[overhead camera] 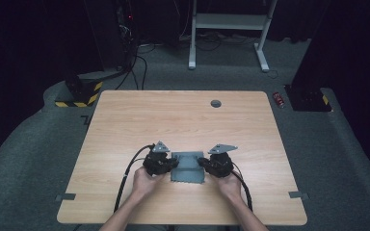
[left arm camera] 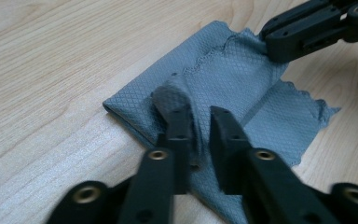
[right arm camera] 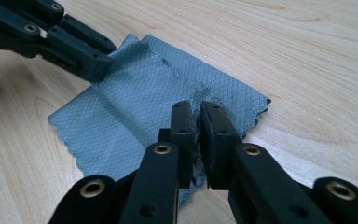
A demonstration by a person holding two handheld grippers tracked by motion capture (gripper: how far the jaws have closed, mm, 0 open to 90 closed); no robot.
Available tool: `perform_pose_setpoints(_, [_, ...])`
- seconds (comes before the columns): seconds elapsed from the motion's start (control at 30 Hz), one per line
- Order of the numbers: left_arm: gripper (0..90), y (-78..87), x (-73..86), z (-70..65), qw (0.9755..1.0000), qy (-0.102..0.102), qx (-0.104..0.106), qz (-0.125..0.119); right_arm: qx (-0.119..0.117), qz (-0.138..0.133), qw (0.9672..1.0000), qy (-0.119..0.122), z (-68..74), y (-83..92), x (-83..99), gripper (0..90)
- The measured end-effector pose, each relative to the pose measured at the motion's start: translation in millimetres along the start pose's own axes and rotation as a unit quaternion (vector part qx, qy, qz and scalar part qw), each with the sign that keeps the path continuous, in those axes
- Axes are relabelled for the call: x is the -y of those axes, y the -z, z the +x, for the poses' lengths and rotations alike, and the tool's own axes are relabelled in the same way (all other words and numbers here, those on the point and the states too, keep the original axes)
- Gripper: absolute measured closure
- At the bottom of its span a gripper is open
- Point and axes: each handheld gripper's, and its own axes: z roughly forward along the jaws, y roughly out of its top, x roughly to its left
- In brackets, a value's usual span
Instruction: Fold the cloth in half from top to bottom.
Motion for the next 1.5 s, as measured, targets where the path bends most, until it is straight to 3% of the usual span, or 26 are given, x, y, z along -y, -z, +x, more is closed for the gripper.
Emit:
perform_pose_setpoints(0.13, [75.6, -0.4, -4.5, 1.2, 1.0, 0.001, -0.008, -0.003, -0.002, 0.004, 1.0, 0.004, 2.0, -0.2, -0.4, 87.3])
perform_pose_setpoints(0.27, [85.3, 3.6, -4.9, -1.1, 0.9999, -0.004, -0.01, -0.012, -0.001, -0.002, 0.9999, 0.014, 4.4, 2.6, -0.4, 87.4])
perform_pose_setpoints(0.53, [87.5, 14.5, 10.8, -13.4, 0.9993, -0.031, -0.003, -0.022, -0.009, -0.012, 0.9992, 0.038, 15.2, 10.9, 7.0, 87.0])
perform_pose_setpoints(0.77, [86.3, 20.3, 24.3, -19.6, 0.9986, -0.046, 0.002, -0.025, -0.01, -0.007, 0.9989, 0.045, 21.6, 13.4, 20.9, 86.3])
perform_pose_setpoints(0.97, [89.9, 20.7, 32.8, -25.6, 0.9977, -0.065, 0.004, -0.017, -0.004, 0.001, 0.9977, 0.067, 26.8, 15.1, 29.1, 85.8])
perform_pose_setpoints(1.07, [90.0, 18.8, 37.9, -27.7, 0.9977, -0.066, 0.004, -0.009, -0.003, 0.004, 0.9975, 0.07, 27.6, 15.8, 34.4, 86.0])
perform_pose_setpoints(1.13, [90.0, 20.9, 38.5, -27.7, 0.998, -0.06, 0.0, -0.019, -0.003, 0.007, 0.9972, 0.074, 27.8, 15.3, 35.8, 86.5])
perform_pose_setpoints(1.2, [84.0, 24.9, 36.6, -27.4, 0.9981, -0.05, 0.0, -0.035, -0.003, 0.007, 0.9968, 0.08, 28.4, 15.0, 35.5, 87.0])
perform_pose_setpoints(1.37, [67.3, 32.8, 27.4, -30.4, 0.9971, -0.05, 0.0, -0.057, -0.005, 0.012, 0.9961, 0.087, 30.9, 15.7, 36.8, 87.3])
perform_pose_setpoints(1.5, [55.9, 29.3, 23.0, -32.7, 0.9974, -0.046, 0.002, -0.055, -0.006, 0.013, 0.9954, 0.095, 33.5, 16.4, 37.9, 85.3])
